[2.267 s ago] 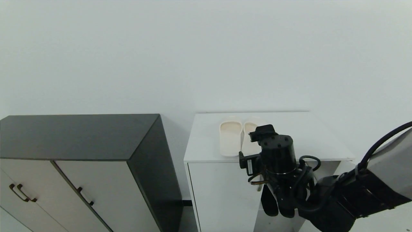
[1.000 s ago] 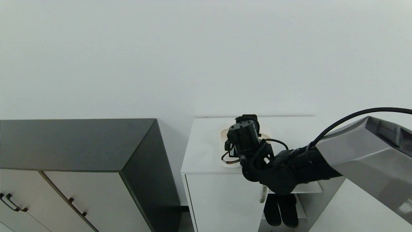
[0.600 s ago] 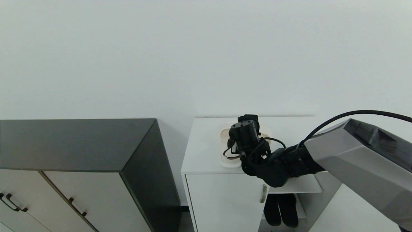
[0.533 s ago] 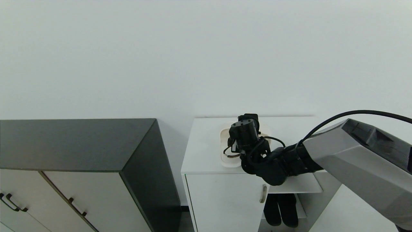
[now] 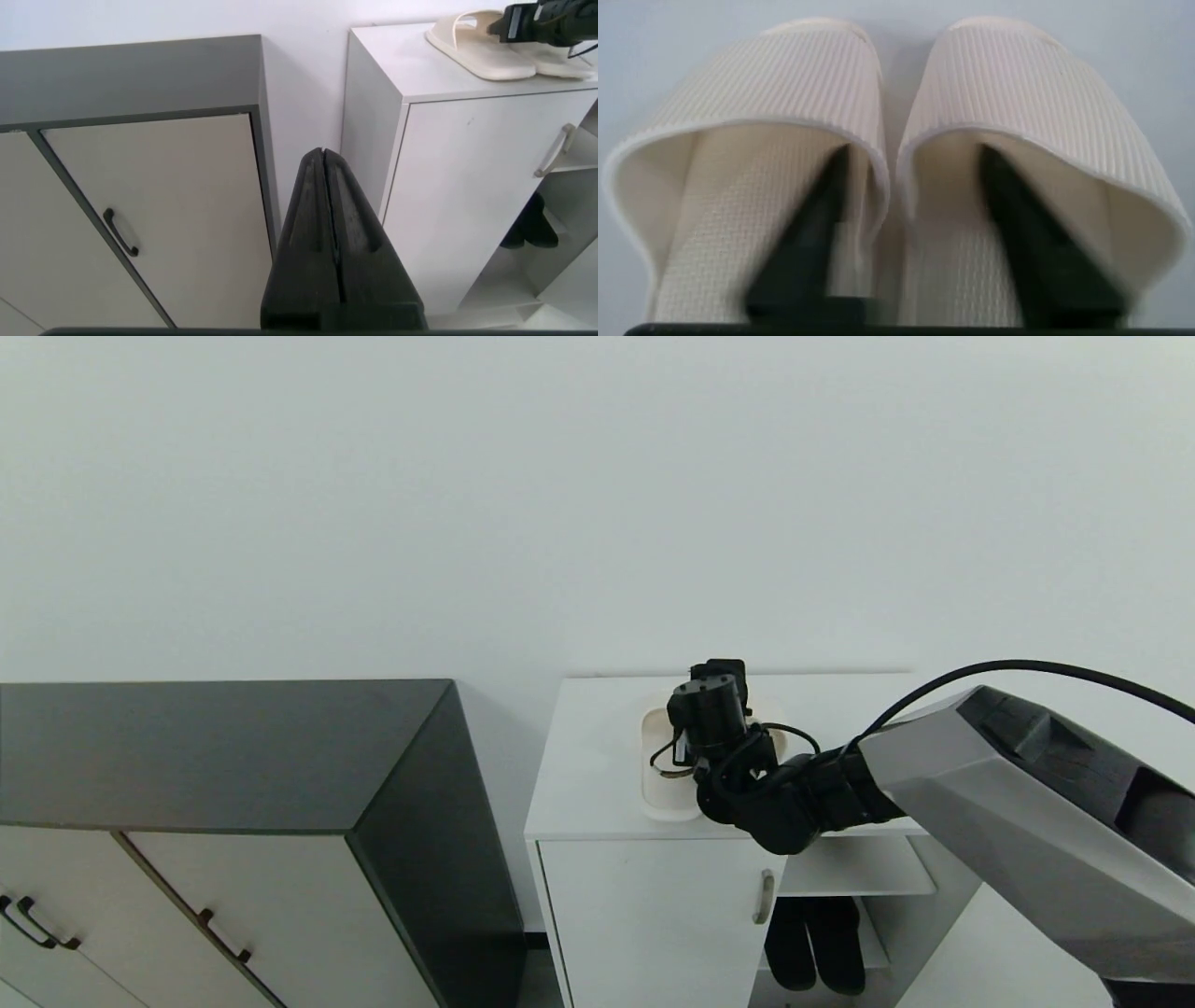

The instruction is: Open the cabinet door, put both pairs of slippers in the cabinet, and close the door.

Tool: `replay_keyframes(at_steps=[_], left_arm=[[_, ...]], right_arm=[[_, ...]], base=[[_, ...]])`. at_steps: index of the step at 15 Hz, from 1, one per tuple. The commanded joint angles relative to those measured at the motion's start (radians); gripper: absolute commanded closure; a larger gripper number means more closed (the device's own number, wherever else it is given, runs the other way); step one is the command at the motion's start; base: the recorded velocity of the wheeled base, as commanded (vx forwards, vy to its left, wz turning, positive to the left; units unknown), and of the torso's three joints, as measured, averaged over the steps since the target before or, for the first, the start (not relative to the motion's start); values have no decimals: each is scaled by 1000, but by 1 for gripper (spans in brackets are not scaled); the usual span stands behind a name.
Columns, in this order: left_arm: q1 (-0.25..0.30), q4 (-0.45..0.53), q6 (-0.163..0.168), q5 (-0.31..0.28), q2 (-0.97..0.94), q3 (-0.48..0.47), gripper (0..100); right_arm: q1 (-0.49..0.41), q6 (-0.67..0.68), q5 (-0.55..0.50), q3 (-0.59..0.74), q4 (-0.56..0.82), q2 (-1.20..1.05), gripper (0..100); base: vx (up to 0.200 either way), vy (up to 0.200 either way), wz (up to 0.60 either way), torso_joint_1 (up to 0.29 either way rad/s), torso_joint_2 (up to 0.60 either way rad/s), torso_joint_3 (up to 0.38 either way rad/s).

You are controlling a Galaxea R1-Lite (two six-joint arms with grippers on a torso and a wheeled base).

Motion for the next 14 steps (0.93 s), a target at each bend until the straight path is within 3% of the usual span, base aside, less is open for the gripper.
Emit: replay_keyframes(at_steps=[1,7,9,14], left_arm=[[0,0,0,0,1,0,100],[0,0,0,0,1,0,100],[0,0,0,0,1,0,100],[0,0,0,0,1,0,100]], right_arm=[[1,-1,0,-7,0,10,100],[19,-6,4,53,-12,-71,100],[47,-14,43,159,-61,-154,100],[73,-72,228,587,-253,-405,100]], base=[[0,0,0,0,0,0],[0,0,0,0,0,0],[0,0,0,0,0,0],[0,0,0,0,0,0]])
